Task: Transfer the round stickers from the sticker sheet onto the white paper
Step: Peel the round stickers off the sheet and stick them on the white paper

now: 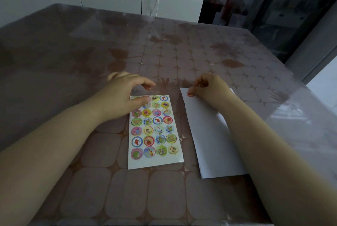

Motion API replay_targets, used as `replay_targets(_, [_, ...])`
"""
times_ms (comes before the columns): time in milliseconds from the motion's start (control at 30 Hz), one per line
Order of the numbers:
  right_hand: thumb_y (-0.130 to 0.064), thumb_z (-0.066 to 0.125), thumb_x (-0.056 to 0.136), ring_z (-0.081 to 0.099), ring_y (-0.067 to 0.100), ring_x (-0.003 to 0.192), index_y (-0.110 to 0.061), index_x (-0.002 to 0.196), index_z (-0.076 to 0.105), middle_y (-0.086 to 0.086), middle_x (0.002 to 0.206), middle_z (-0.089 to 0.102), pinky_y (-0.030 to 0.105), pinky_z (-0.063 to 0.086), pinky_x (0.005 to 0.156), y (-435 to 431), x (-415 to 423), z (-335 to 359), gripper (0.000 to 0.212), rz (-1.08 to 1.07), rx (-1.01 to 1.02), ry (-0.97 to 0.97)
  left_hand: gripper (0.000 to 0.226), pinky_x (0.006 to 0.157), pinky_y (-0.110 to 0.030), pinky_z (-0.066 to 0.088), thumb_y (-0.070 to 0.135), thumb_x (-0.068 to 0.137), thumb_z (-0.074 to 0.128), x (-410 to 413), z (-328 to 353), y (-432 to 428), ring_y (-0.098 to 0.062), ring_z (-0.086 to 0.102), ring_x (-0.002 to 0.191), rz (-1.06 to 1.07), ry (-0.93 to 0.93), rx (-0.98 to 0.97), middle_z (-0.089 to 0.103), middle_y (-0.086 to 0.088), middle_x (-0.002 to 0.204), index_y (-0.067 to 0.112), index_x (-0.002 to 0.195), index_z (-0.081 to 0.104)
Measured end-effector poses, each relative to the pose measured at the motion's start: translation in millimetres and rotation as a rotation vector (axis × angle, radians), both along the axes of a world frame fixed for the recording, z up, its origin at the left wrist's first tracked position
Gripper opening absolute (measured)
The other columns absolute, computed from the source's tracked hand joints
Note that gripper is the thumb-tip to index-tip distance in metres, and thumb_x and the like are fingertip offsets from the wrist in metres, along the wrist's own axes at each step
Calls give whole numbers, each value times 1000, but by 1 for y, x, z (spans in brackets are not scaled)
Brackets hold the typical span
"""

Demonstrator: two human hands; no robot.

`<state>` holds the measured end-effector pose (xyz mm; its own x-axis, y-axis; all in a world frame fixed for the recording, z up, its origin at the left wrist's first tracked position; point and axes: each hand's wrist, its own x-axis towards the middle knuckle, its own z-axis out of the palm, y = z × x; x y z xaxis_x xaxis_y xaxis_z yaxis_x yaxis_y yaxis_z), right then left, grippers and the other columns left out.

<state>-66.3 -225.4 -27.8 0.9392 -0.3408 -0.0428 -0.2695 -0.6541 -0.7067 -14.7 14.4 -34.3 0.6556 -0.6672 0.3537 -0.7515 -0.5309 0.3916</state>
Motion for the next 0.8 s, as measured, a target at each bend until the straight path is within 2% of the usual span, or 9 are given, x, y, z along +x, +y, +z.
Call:
replay_targets(133, [-21, 66, 82, 43, 3, 54, -15, 77, 57, -13, 55, 53, 20, 30, 50, 5, 0, -4, 12, 8, -53, -36, 53, 86, -19, 14, 58, 67, 45, 2, 1, 3, -3, 40, 104, 3, 2, 3, 54, 26, 102, 36, 114, 56])
replay_targets(267, [-24, 61, 86, 43, 7, 58, -15, 80, 55, -10, 62, 51, 23, 31, 51, 7, -2, -6, 12, 18, -106, -32, 46, 86, -19, 14, 44, 70, 51, 2, 0, 4, -6, 43, 105, 15, 7, 11, 55, 24, 103, 34, 115, 56])
replay_targets(367, [-26, 54, 90, 42, 8, 61, -15, 84, 55, -7, 67, 47, 21, 32, 52, 1, -6, -2, 12, 0, -78, -52, 50, 88, -21, 14, 53, 69, 48, 4, 0, 6, -6, 43, 106, 16, 5, 9, 56, 24, 103, 36, 115, 56])
replay_targets(500, [-29, 68, 81, 43, 8, 61, -16, 82, 56, -6, 68, 48, 23, 35, 53, 1, -4, -5, 17, 41, -115, -38, 59, 86, -19, 13, 62, 64, 39, 7, -2, 7, -4, 42, 105, 6, -2, 1, 57, 25, 101, 37, 116, 55])
replay_targets(600, [-29, 68, 80, 44, 10, 61, -18, 78, 54, -6, 67, 49, 24, 35, 53, 3, -4, -9, 18, 42, -163, -32, 41, 88, -19, 12, 44, 78, 57, 7, -3, 8, -3, 44, 106, 15, 22, 3, 60, 25, 100, 35, 118, 54])
replay_targets(667, [-27, 65, 82, 47, 6, 62, -20, 76, 54, -8, 67, 51, 21, 36, 54, 4, -6, -6, 16, 60, -205, -90, 36, 94, -23, 14, 29, 83, 64, 7, -3, 9, -1, 47, 107, 14, 47, -7, 62, 26, 99, 33, 118, 54])
replay_targets(700, [-25, 63, 84, 50, 2, 60, -20, 77, 55, -9, 68, 53, 16, 37, 54, 8, -7, -3, 13, 84, -202, -141, 37, 96, -25, 15, 29, 83, 64, 7, -3, 10, 0, 48, 107, 9, 57, -5, 61, 27, 99, 32, 118, 54])
replay_targets(767, [-21, 61, 86, 52, -2, 59, -18, 82, 62, -5, 75, 57, 11, 39, 57, 22, -9, 6, 4, 169, -192, -246, 42, 97, -25, 14, 40, 78, 58, 7, -2, 10, 2, 46, 107, -4, 69, 14, 58, 31, 98, 34, 120, 52])
replay_targets(800, [-19, 62, 85, 52, 1, 62, -18, 86, 66, -4, 81, 59, 15, 41, 63, 30, -9, 9, 5, 225, -213, -285, 47, 97, -25, 14, 44, 75, 54, 7, -2, 10, 3, 45, 107, -7, 76, 24, 57, 32, 99, 34, 121, 51])
